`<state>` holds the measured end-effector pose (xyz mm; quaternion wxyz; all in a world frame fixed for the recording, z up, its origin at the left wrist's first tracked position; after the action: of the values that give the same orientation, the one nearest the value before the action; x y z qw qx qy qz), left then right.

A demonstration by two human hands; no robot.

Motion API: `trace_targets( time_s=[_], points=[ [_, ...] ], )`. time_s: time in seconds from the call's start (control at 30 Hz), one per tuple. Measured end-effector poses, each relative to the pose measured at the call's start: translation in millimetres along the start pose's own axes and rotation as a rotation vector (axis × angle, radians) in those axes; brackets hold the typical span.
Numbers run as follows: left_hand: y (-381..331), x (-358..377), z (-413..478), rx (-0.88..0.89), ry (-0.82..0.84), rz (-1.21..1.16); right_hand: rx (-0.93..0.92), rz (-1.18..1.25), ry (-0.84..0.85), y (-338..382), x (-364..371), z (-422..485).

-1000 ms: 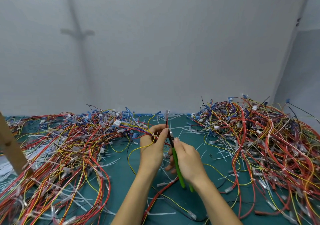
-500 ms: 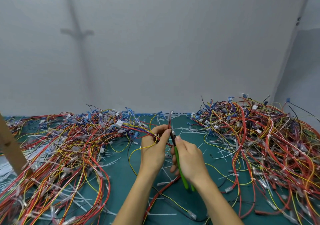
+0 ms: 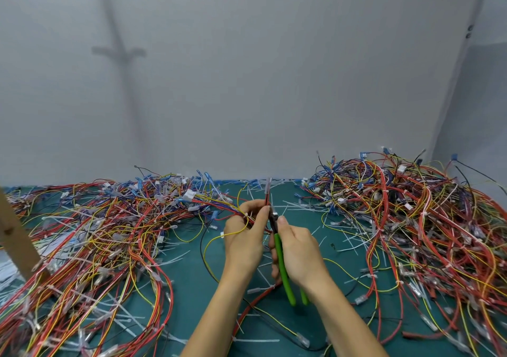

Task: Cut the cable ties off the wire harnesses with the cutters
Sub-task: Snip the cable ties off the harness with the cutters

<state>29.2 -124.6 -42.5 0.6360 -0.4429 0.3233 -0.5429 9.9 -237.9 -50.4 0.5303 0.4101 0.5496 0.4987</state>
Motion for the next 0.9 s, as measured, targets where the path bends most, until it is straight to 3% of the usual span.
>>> trace_targets(
  time_s=[0.13, 0.3, 0.47, 0.63, 0.77, 0.9],
  points=[
    [0.4, -2.0, 0.3, -0.023, -0.037, -0.007, -0.002, -0.073, -0.021, 2.0, -2.5, -0.7],
    [7.0, -16.0, 6.9, -0.208, -0.205, -0.179, -0.122, -0.381, -0.25, 6.8, -23.4, 1.8],
    [10.9, -23.6, 8.1, -0.36, -0.239, -0.323, 0.032, -0.403, -0.078, -6.7, -26.8, 8.9],
    [16.2, -27.0, 4.9, -0.406, -0.287, -0.263, 0.023, -0.51, -0.062, -7.1, -23.2, 10.0],
    [21.0, -21.5, 3.0, -0.581, -0.181, -0.13, 0.01, -0.491, -0.123, -6.9, -24.0, 8.9],
    [18.6, -15.6, 5.2, -0.699, 0.053, -0.107, -0.031, -0.377, -0.277, -2.7, -31.6, 6.2]
  ],
)
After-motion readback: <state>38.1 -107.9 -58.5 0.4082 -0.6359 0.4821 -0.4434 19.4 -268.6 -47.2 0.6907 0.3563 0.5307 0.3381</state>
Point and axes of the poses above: each hand's wrist, its own z-axis towards the middle knuckle, its own x-axis out of the palm, y = z × x, the point moved 4 cm from there along z, towards the middle knuckle, and after that the axes turned 5 degrees about y, right-handed, at the moved point
